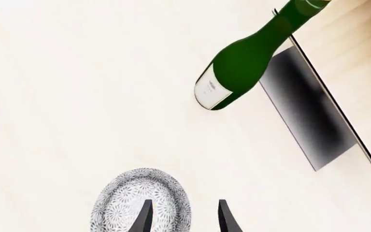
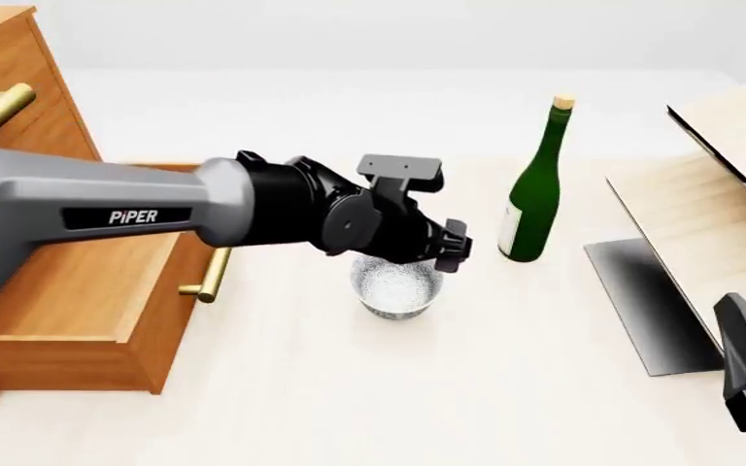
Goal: Put the bowl in the bottom drawer of the cabinet.
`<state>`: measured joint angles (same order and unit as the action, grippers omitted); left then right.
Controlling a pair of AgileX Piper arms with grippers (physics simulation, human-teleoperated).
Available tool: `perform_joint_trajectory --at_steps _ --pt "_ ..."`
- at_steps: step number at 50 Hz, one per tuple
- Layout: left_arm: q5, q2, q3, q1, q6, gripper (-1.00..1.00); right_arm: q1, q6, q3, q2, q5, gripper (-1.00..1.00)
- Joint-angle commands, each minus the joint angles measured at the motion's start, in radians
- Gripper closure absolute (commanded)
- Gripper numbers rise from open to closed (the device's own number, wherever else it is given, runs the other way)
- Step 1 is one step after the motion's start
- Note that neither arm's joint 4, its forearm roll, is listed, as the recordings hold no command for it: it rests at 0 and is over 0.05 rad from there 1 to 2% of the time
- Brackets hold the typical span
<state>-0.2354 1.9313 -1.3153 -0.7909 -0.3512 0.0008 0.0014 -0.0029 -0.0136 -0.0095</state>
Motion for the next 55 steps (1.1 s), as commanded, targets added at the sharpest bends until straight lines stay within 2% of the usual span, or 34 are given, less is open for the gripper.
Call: perform_joint_trajectory --at_steps 1,18,20,24,25,55 --pt "0.014 0.023 -0.002 -0.008 -0.017 -1.00 0.000 0.000 0.000 0.000 0.000 -1.00" --pt "0.026 0.041 0.007 -0.005 -0.033 -1.00 0.000 0.000 0.000 0.000 0.000 -1.00" --pt "0.037 0.046 0.024 -0.002 -0.057 -1.00 0.000 0.000 0.000 0.000 0.000 -1.00" --pt "0.036 0.048 0.024 -0.003 -0.059 -1.00 0.000 0.000 0.000 0.000 0.000 -1.00" --pt "0.044 0.097 0.008 -0.020 -0.087 -1.00 0.000 0.000 0.000 0.000 0.000 -1.00" --pt "0.056 0.122 0.003 -0.034 -0.111 -1.00 0.000 0.000 0.000 0.000 0.000 -1.00"
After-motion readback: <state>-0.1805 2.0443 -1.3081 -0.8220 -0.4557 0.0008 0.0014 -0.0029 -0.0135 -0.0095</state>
